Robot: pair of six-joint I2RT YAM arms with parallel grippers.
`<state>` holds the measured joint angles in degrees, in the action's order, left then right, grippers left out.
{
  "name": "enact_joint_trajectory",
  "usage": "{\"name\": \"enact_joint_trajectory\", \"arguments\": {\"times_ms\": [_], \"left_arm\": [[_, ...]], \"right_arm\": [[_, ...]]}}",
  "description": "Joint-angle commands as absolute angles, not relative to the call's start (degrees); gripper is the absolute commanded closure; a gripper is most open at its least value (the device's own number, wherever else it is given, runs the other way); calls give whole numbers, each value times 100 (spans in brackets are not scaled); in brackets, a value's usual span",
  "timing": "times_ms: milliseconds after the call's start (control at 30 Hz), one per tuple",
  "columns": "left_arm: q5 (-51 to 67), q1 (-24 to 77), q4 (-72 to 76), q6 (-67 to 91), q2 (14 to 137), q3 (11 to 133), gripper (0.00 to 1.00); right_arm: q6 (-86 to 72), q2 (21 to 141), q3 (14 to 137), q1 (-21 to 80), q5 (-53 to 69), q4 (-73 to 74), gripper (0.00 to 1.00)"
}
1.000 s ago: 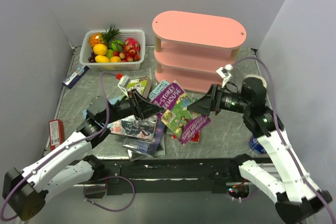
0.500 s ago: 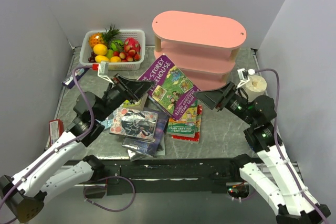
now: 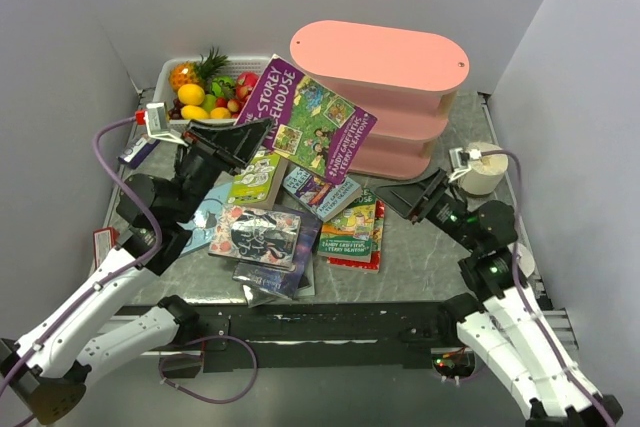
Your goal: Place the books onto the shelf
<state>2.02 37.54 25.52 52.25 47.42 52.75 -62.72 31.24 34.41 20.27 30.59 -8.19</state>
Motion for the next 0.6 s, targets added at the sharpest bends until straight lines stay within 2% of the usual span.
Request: {"name": "enact_joint_trajectory", "arguments": {"times_ms": [0, 33, 100, 567], "left_arm": [[237, 3753, 3559, 5405, 4711, 5397, 99], [263, 3762, 3577, 5440, 4720, 5388, 99], [307, 3762, 3612, 5467, 4755, 5344, 99], [545, 3771, 3753, 5713, 4860, 5151, 99]], "right_arm": [[-7592, 3716, 2980, 2065, 3586, -3186, 1], [-7924, 3822, 2936, 2065, 3603, -3982, 1], [-8077, 4068, 2962, 2092, 3612, -4428, 1], [-7664, 5061, 3734, 2382, 3814, -4606, 1]]}}
